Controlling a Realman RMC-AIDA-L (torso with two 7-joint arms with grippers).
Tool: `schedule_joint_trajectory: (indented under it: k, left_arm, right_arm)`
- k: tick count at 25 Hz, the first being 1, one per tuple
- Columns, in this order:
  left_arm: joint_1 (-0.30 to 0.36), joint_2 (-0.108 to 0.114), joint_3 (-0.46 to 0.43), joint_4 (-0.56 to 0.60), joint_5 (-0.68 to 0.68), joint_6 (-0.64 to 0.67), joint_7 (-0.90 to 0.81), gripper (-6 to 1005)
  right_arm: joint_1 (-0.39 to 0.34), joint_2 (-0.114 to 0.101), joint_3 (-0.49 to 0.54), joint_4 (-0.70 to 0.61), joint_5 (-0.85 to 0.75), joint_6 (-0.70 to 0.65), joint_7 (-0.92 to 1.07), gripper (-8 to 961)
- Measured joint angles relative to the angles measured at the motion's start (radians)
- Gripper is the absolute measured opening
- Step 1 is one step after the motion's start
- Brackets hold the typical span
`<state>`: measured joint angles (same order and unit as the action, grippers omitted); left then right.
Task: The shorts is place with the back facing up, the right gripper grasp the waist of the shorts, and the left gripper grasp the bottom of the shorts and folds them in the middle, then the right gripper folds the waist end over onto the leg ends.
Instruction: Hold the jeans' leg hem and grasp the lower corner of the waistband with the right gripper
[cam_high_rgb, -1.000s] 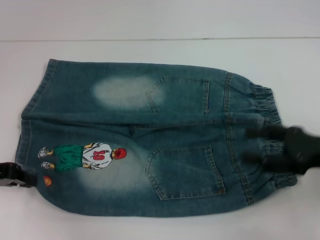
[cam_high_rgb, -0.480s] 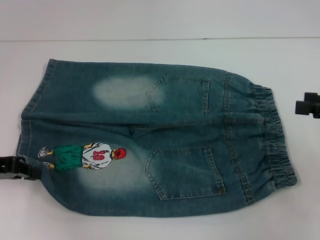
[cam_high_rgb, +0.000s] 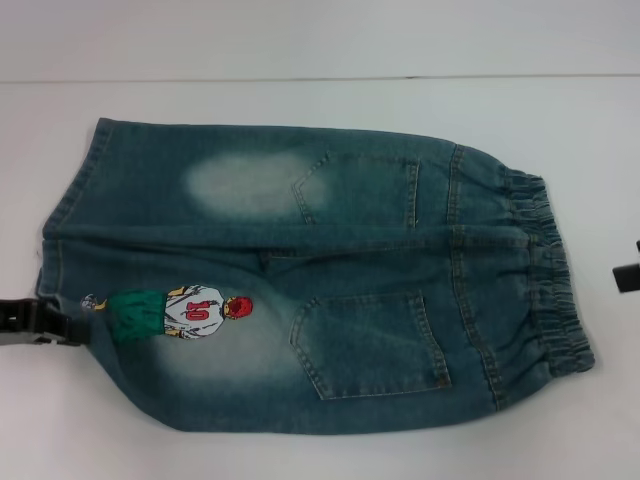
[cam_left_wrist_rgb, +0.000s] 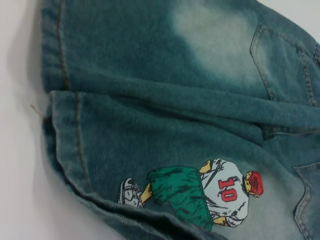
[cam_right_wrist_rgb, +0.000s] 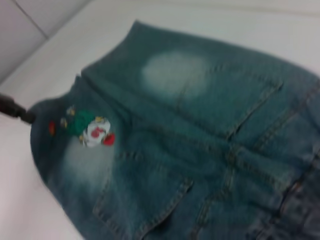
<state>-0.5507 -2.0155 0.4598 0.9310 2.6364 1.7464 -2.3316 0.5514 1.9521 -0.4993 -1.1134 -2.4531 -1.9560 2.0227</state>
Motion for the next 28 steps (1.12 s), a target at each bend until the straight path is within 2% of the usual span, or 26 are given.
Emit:
schedule_joint_trajectory:
  k: [9, 12, 21, 28]
  left_arm:
    - [-0.004, 0.001, 0.001, -0.002, -0.013, 0.006, 0.000, 70]
    - [-0.006, 0.002, 0.002, -0.002, -0.018, 0.005, 0.000, 70]
    - [-0.010, 0.003, 0.002, -0.003, -0.038, 0.005, 0.001, 70]
    - [-0.009, -0.001, 0.002, -0.003, -0.041, 0.006, 0.004, 70]
  right_arm:
    - [0.053, 0.009, -0.118, 0.040, -0.145, -0.014, 0.105, 907]
    - [0.057, 0.017, -0.200, 0.045, -0.191, -0.019, 0.109, 906]
    - [0.080, 0.037, -0.283, 0.078, -0.253, 0.041, 0.109, 907]
    - [0.099, 0.041, -0.322, 0.132, -0.266, 0.108, 0.108, 906]
